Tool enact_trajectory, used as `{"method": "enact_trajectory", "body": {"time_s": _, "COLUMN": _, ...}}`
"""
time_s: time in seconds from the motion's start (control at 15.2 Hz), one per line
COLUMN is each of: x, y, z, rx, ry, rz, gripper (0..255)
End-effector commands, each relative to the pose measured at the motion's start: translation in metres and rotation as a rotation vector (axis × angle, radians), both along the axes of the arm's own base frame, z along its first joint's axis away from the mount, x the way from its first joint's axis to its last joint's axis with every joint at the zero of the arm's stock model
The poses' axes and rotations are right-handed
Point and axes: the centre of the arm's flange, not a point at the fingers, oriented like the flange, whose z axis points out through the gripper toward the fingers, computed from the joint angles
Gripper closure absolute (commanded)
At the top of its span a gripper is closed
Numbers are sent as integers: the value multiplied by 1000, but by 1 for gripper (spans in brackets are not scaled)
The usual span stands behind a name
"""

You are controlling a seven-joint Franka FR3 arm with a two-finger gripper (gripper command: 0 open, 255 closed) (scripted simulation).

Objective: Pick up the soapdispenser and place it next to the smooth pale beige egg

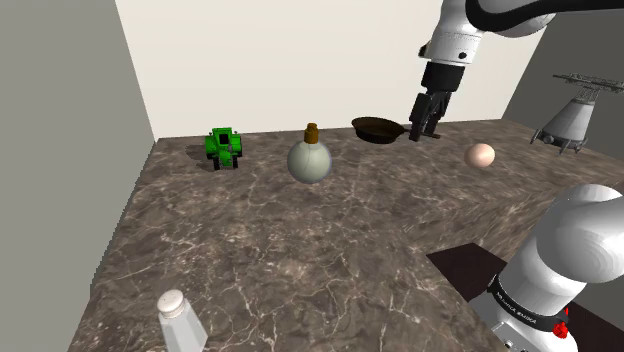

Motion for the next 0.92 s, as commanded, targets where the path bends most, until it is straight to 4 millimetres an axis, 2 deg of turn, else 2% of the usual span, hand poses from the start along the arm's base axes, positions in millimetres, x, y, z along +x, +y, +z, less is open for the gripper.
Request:
{"method": "enact_trajectory", "body": {"time_s": 0.0, "x": 0, "y": 0, "z": 0, "rx": 0, "ry": 0, "rz": 0, "gripper": 0}}
{"method": "enact_trajectory", "body": {"time_s": 0.86, "x": 137, "y": 107, "z": -2, "rx": -63, "ry": -26, "rz": 30, "gripper": 0}}
